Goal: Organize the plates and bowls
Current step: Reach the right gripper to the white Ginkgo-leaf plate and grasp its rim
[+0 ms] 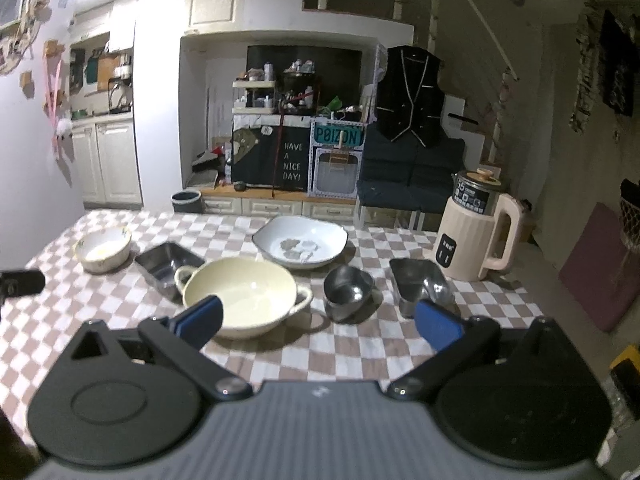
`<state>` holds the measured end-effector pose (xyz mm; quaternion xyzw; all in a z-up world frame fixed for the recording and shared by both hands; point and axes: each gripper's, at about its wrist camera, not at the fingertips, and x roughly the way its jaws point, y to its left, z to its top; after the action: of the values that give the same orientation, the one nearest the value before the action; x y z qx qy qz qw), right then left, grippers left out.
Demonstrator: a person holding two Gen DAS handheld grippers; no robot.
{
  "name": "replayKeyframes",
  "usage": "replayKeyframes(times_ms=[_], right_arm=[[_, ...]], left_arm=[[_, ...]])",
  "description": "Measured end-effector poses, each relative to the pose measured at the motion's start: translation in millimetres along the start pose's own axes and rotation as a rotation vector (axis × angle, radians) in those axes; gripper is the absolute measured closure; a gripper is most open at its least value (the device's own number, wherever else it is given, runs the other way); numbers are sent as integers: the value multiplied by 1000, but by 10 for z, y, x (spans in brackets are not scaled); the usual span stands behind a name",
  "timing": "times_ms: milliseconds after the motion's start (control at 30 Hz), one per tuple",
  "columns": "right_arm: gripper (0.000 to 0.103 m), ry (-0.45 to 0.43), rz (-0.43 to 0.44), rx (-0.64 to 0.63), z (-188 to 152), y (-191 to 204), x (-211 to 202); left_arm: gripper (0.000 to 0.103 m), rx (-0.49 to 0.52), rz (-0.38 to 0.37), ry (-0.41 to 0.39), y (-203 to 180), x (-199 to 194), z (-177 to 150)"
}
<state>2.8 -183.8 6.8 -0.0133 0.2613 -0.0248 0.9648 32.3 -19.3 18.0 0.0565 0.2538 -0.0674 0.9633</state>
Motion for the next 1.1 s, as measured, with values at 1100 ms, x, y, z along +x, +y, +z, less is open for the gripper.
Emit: replayKeyframes(times_ms=[1100], right_arm=[[8,169,71,436,486,-882,3254]], left_arm=[[0,33,-203,69,106,3330,1013]])
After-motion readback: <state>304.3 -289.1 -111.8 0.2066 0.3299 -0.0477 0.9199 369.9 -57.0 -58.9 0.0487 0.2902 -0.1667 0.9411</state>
